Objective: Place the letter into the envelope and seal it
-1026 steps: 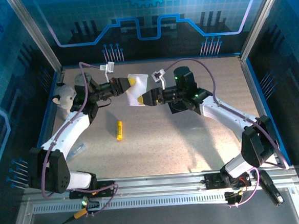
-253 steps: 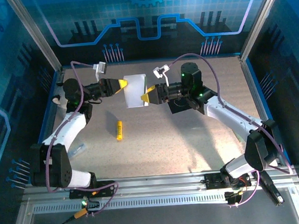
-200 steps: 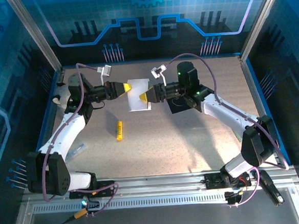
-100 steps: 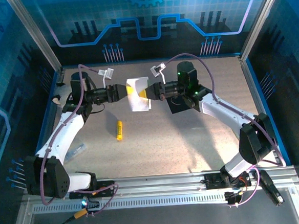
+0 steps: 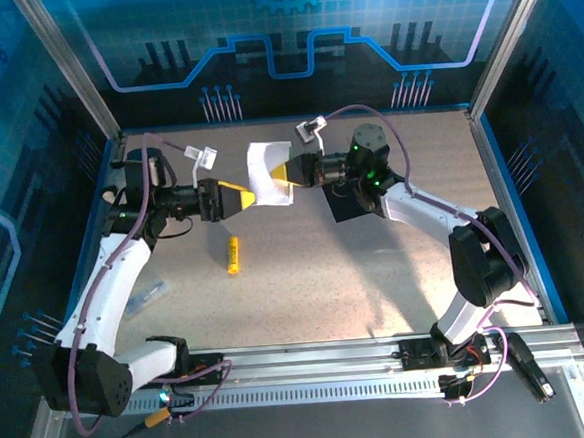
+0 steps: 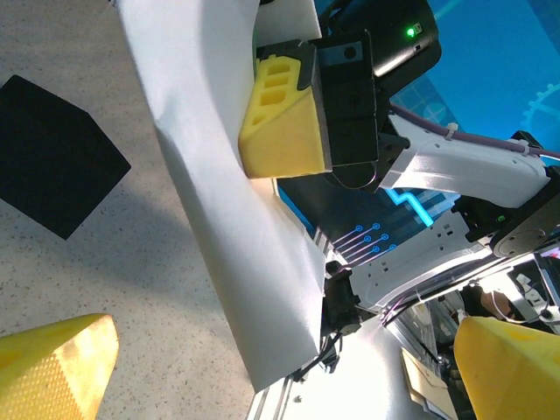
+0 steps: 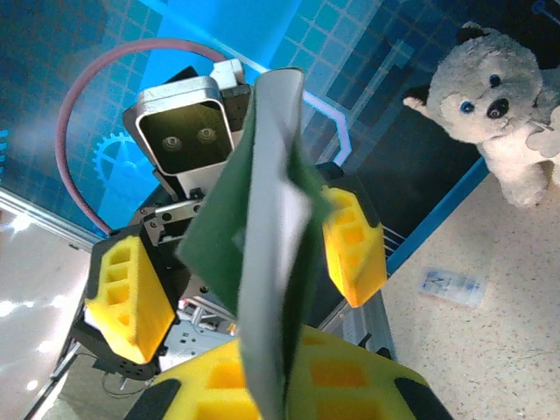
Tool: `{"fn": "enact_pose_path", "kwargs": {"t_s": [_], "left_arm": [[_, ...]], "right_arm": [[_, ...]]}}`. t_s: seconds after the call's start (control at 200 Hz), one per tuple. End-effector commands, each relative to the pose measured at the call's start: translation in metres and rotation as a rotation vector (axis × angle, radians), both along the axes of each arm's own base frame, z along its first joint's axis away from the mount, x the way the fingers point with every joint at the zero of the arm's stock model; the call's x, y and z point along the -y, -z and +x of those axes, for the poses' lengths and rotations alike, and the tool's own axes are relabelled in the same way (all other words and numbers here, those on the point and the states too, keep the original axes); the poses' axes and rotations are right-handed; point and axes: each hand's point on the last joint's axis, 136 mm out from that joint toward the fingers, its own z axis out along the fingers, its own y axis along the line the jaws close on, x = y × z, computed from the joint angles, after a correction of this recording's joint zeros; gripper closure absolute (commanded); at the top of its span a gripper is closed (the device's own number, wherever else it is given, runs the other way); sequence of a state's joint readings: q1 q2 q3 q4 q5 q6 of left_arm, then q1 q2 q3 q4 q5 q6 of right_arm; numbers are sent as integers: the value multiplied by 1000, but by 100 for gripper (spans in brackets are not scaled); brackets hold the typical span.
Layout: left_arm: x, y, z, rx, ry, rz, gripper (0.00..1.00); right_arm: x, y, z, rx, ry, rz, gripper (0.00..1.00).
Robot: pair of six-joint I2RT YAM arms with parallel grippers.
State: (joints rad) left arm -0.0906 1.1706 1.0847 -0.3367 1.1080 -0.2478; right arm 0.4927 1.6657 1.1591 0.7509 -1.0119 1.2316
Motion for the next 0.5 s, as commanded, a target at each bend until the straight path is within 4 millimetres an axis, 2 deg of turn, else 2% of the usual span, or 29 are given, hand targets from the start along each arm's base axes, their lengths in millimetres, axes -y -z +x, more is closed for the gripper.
{"fn": "enact_pose_path", "kwargs": {"t_s": [0.0, 0.09, 0.195, 0.495], "left_arm": [[3, 7, -1, 0, 31, 5, 1], [4, 5, 2, 4, 38, -1, 1], [7, 1, 3, 13, 52, -18, 10], [11, 1, 3, 17, 65, -33, 65]], "right_arm": [[-5, -12, -13, 31, -53, 37, 100], [-8, -10, -16, 27, -59, 33, 100], [-11, -8, -19, 23, -66, 29, 100], [-16, -7, -24, 23, -82, 23, 100]]}}
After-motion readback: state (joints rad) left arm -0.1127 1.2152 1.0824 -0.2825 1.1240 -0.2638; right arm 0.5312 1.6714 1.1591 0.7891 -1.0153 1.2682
